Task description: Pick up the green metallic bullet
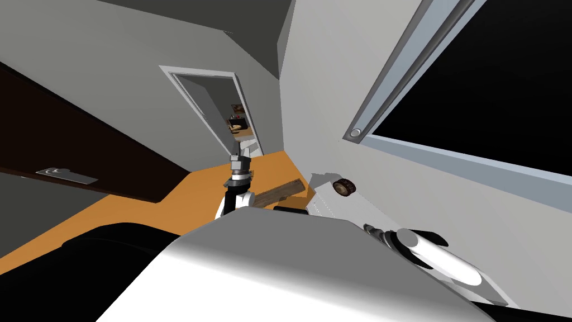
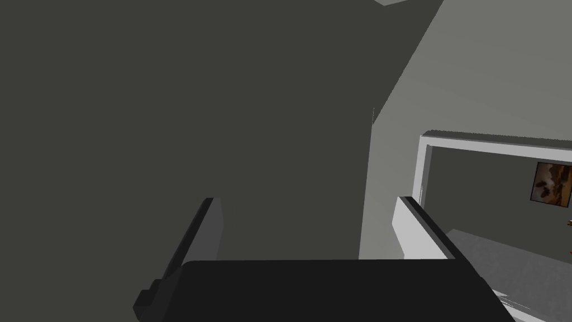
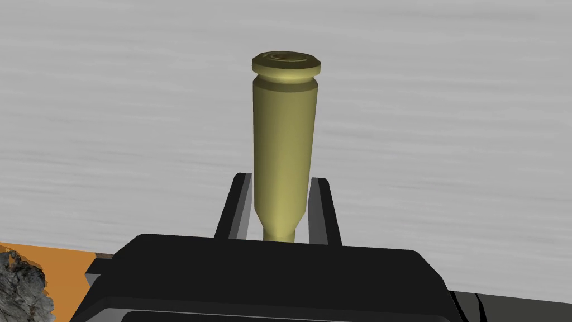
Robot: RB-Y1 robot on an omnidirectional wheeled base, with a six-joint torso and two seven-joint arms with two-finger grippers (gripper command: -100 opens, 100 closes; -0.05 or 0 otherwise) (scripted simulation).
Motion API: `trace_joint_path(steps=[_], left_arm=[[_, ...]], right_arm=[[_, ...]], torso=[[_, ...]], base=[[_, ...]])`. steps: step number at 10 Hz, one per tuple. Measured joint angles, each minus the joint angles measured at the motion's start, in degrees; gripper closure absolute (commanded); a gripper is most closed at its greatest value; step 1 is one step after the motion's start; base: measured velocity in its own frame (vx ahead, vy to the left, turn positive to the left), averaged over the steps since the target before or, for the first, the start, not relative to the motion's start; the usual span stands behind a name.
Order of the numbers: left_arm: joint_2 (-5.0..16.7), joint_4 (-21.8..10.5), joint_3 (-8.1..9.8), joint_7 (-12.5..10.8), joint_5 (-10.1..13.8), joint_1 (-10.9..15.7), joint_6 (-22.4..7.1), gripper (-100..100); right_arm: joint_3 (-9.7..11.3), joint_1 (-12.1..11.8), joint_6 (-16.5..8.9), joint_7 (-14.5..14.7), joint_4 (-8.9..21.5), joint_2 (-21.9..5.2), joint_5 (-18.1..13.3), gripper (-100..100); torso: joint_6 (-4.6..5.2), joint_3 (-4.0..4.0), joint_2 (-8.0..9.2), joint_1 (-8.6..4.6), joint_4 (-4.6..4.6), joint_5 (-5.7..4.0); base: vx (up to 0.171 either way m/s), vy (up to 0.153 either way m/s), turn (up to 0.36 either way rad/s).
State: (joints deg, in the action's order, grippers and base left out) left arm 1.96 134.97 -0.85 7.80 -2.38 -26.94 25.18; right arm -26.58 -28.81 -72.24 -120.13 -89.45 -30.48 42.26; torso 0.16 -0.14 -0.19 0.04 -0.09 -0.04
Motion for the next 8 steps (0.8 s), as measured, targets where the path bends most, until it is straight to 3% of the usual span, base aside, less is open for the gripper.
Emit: trace_joint_path(steps=[7, 8], left_arm=[[0.0, 0.0, 0.00, 0.0, 0.0, 0.0, 0.0, 0], [0.0, 0.0, 0.00, 0.0, 0.0, 0.0, 0.0, 0]], right_arm=[[-5.0, -1.5, -1.4, 10.1, 3.1, -2.9, 5.3, 100], [-5.1, -1.5, -1.5, 10.4, 3.2, -2.9, 5.4, 0]], torso=[[-0.07, -0.01, -0.01, 0.01, 0.00, 0.01], [-0.12, 0.04, 0.08, -0.08, 0.02, -0.01]], base=[[0.074, 0.053, -0.093], [0.005, 0.006, 0.004]])
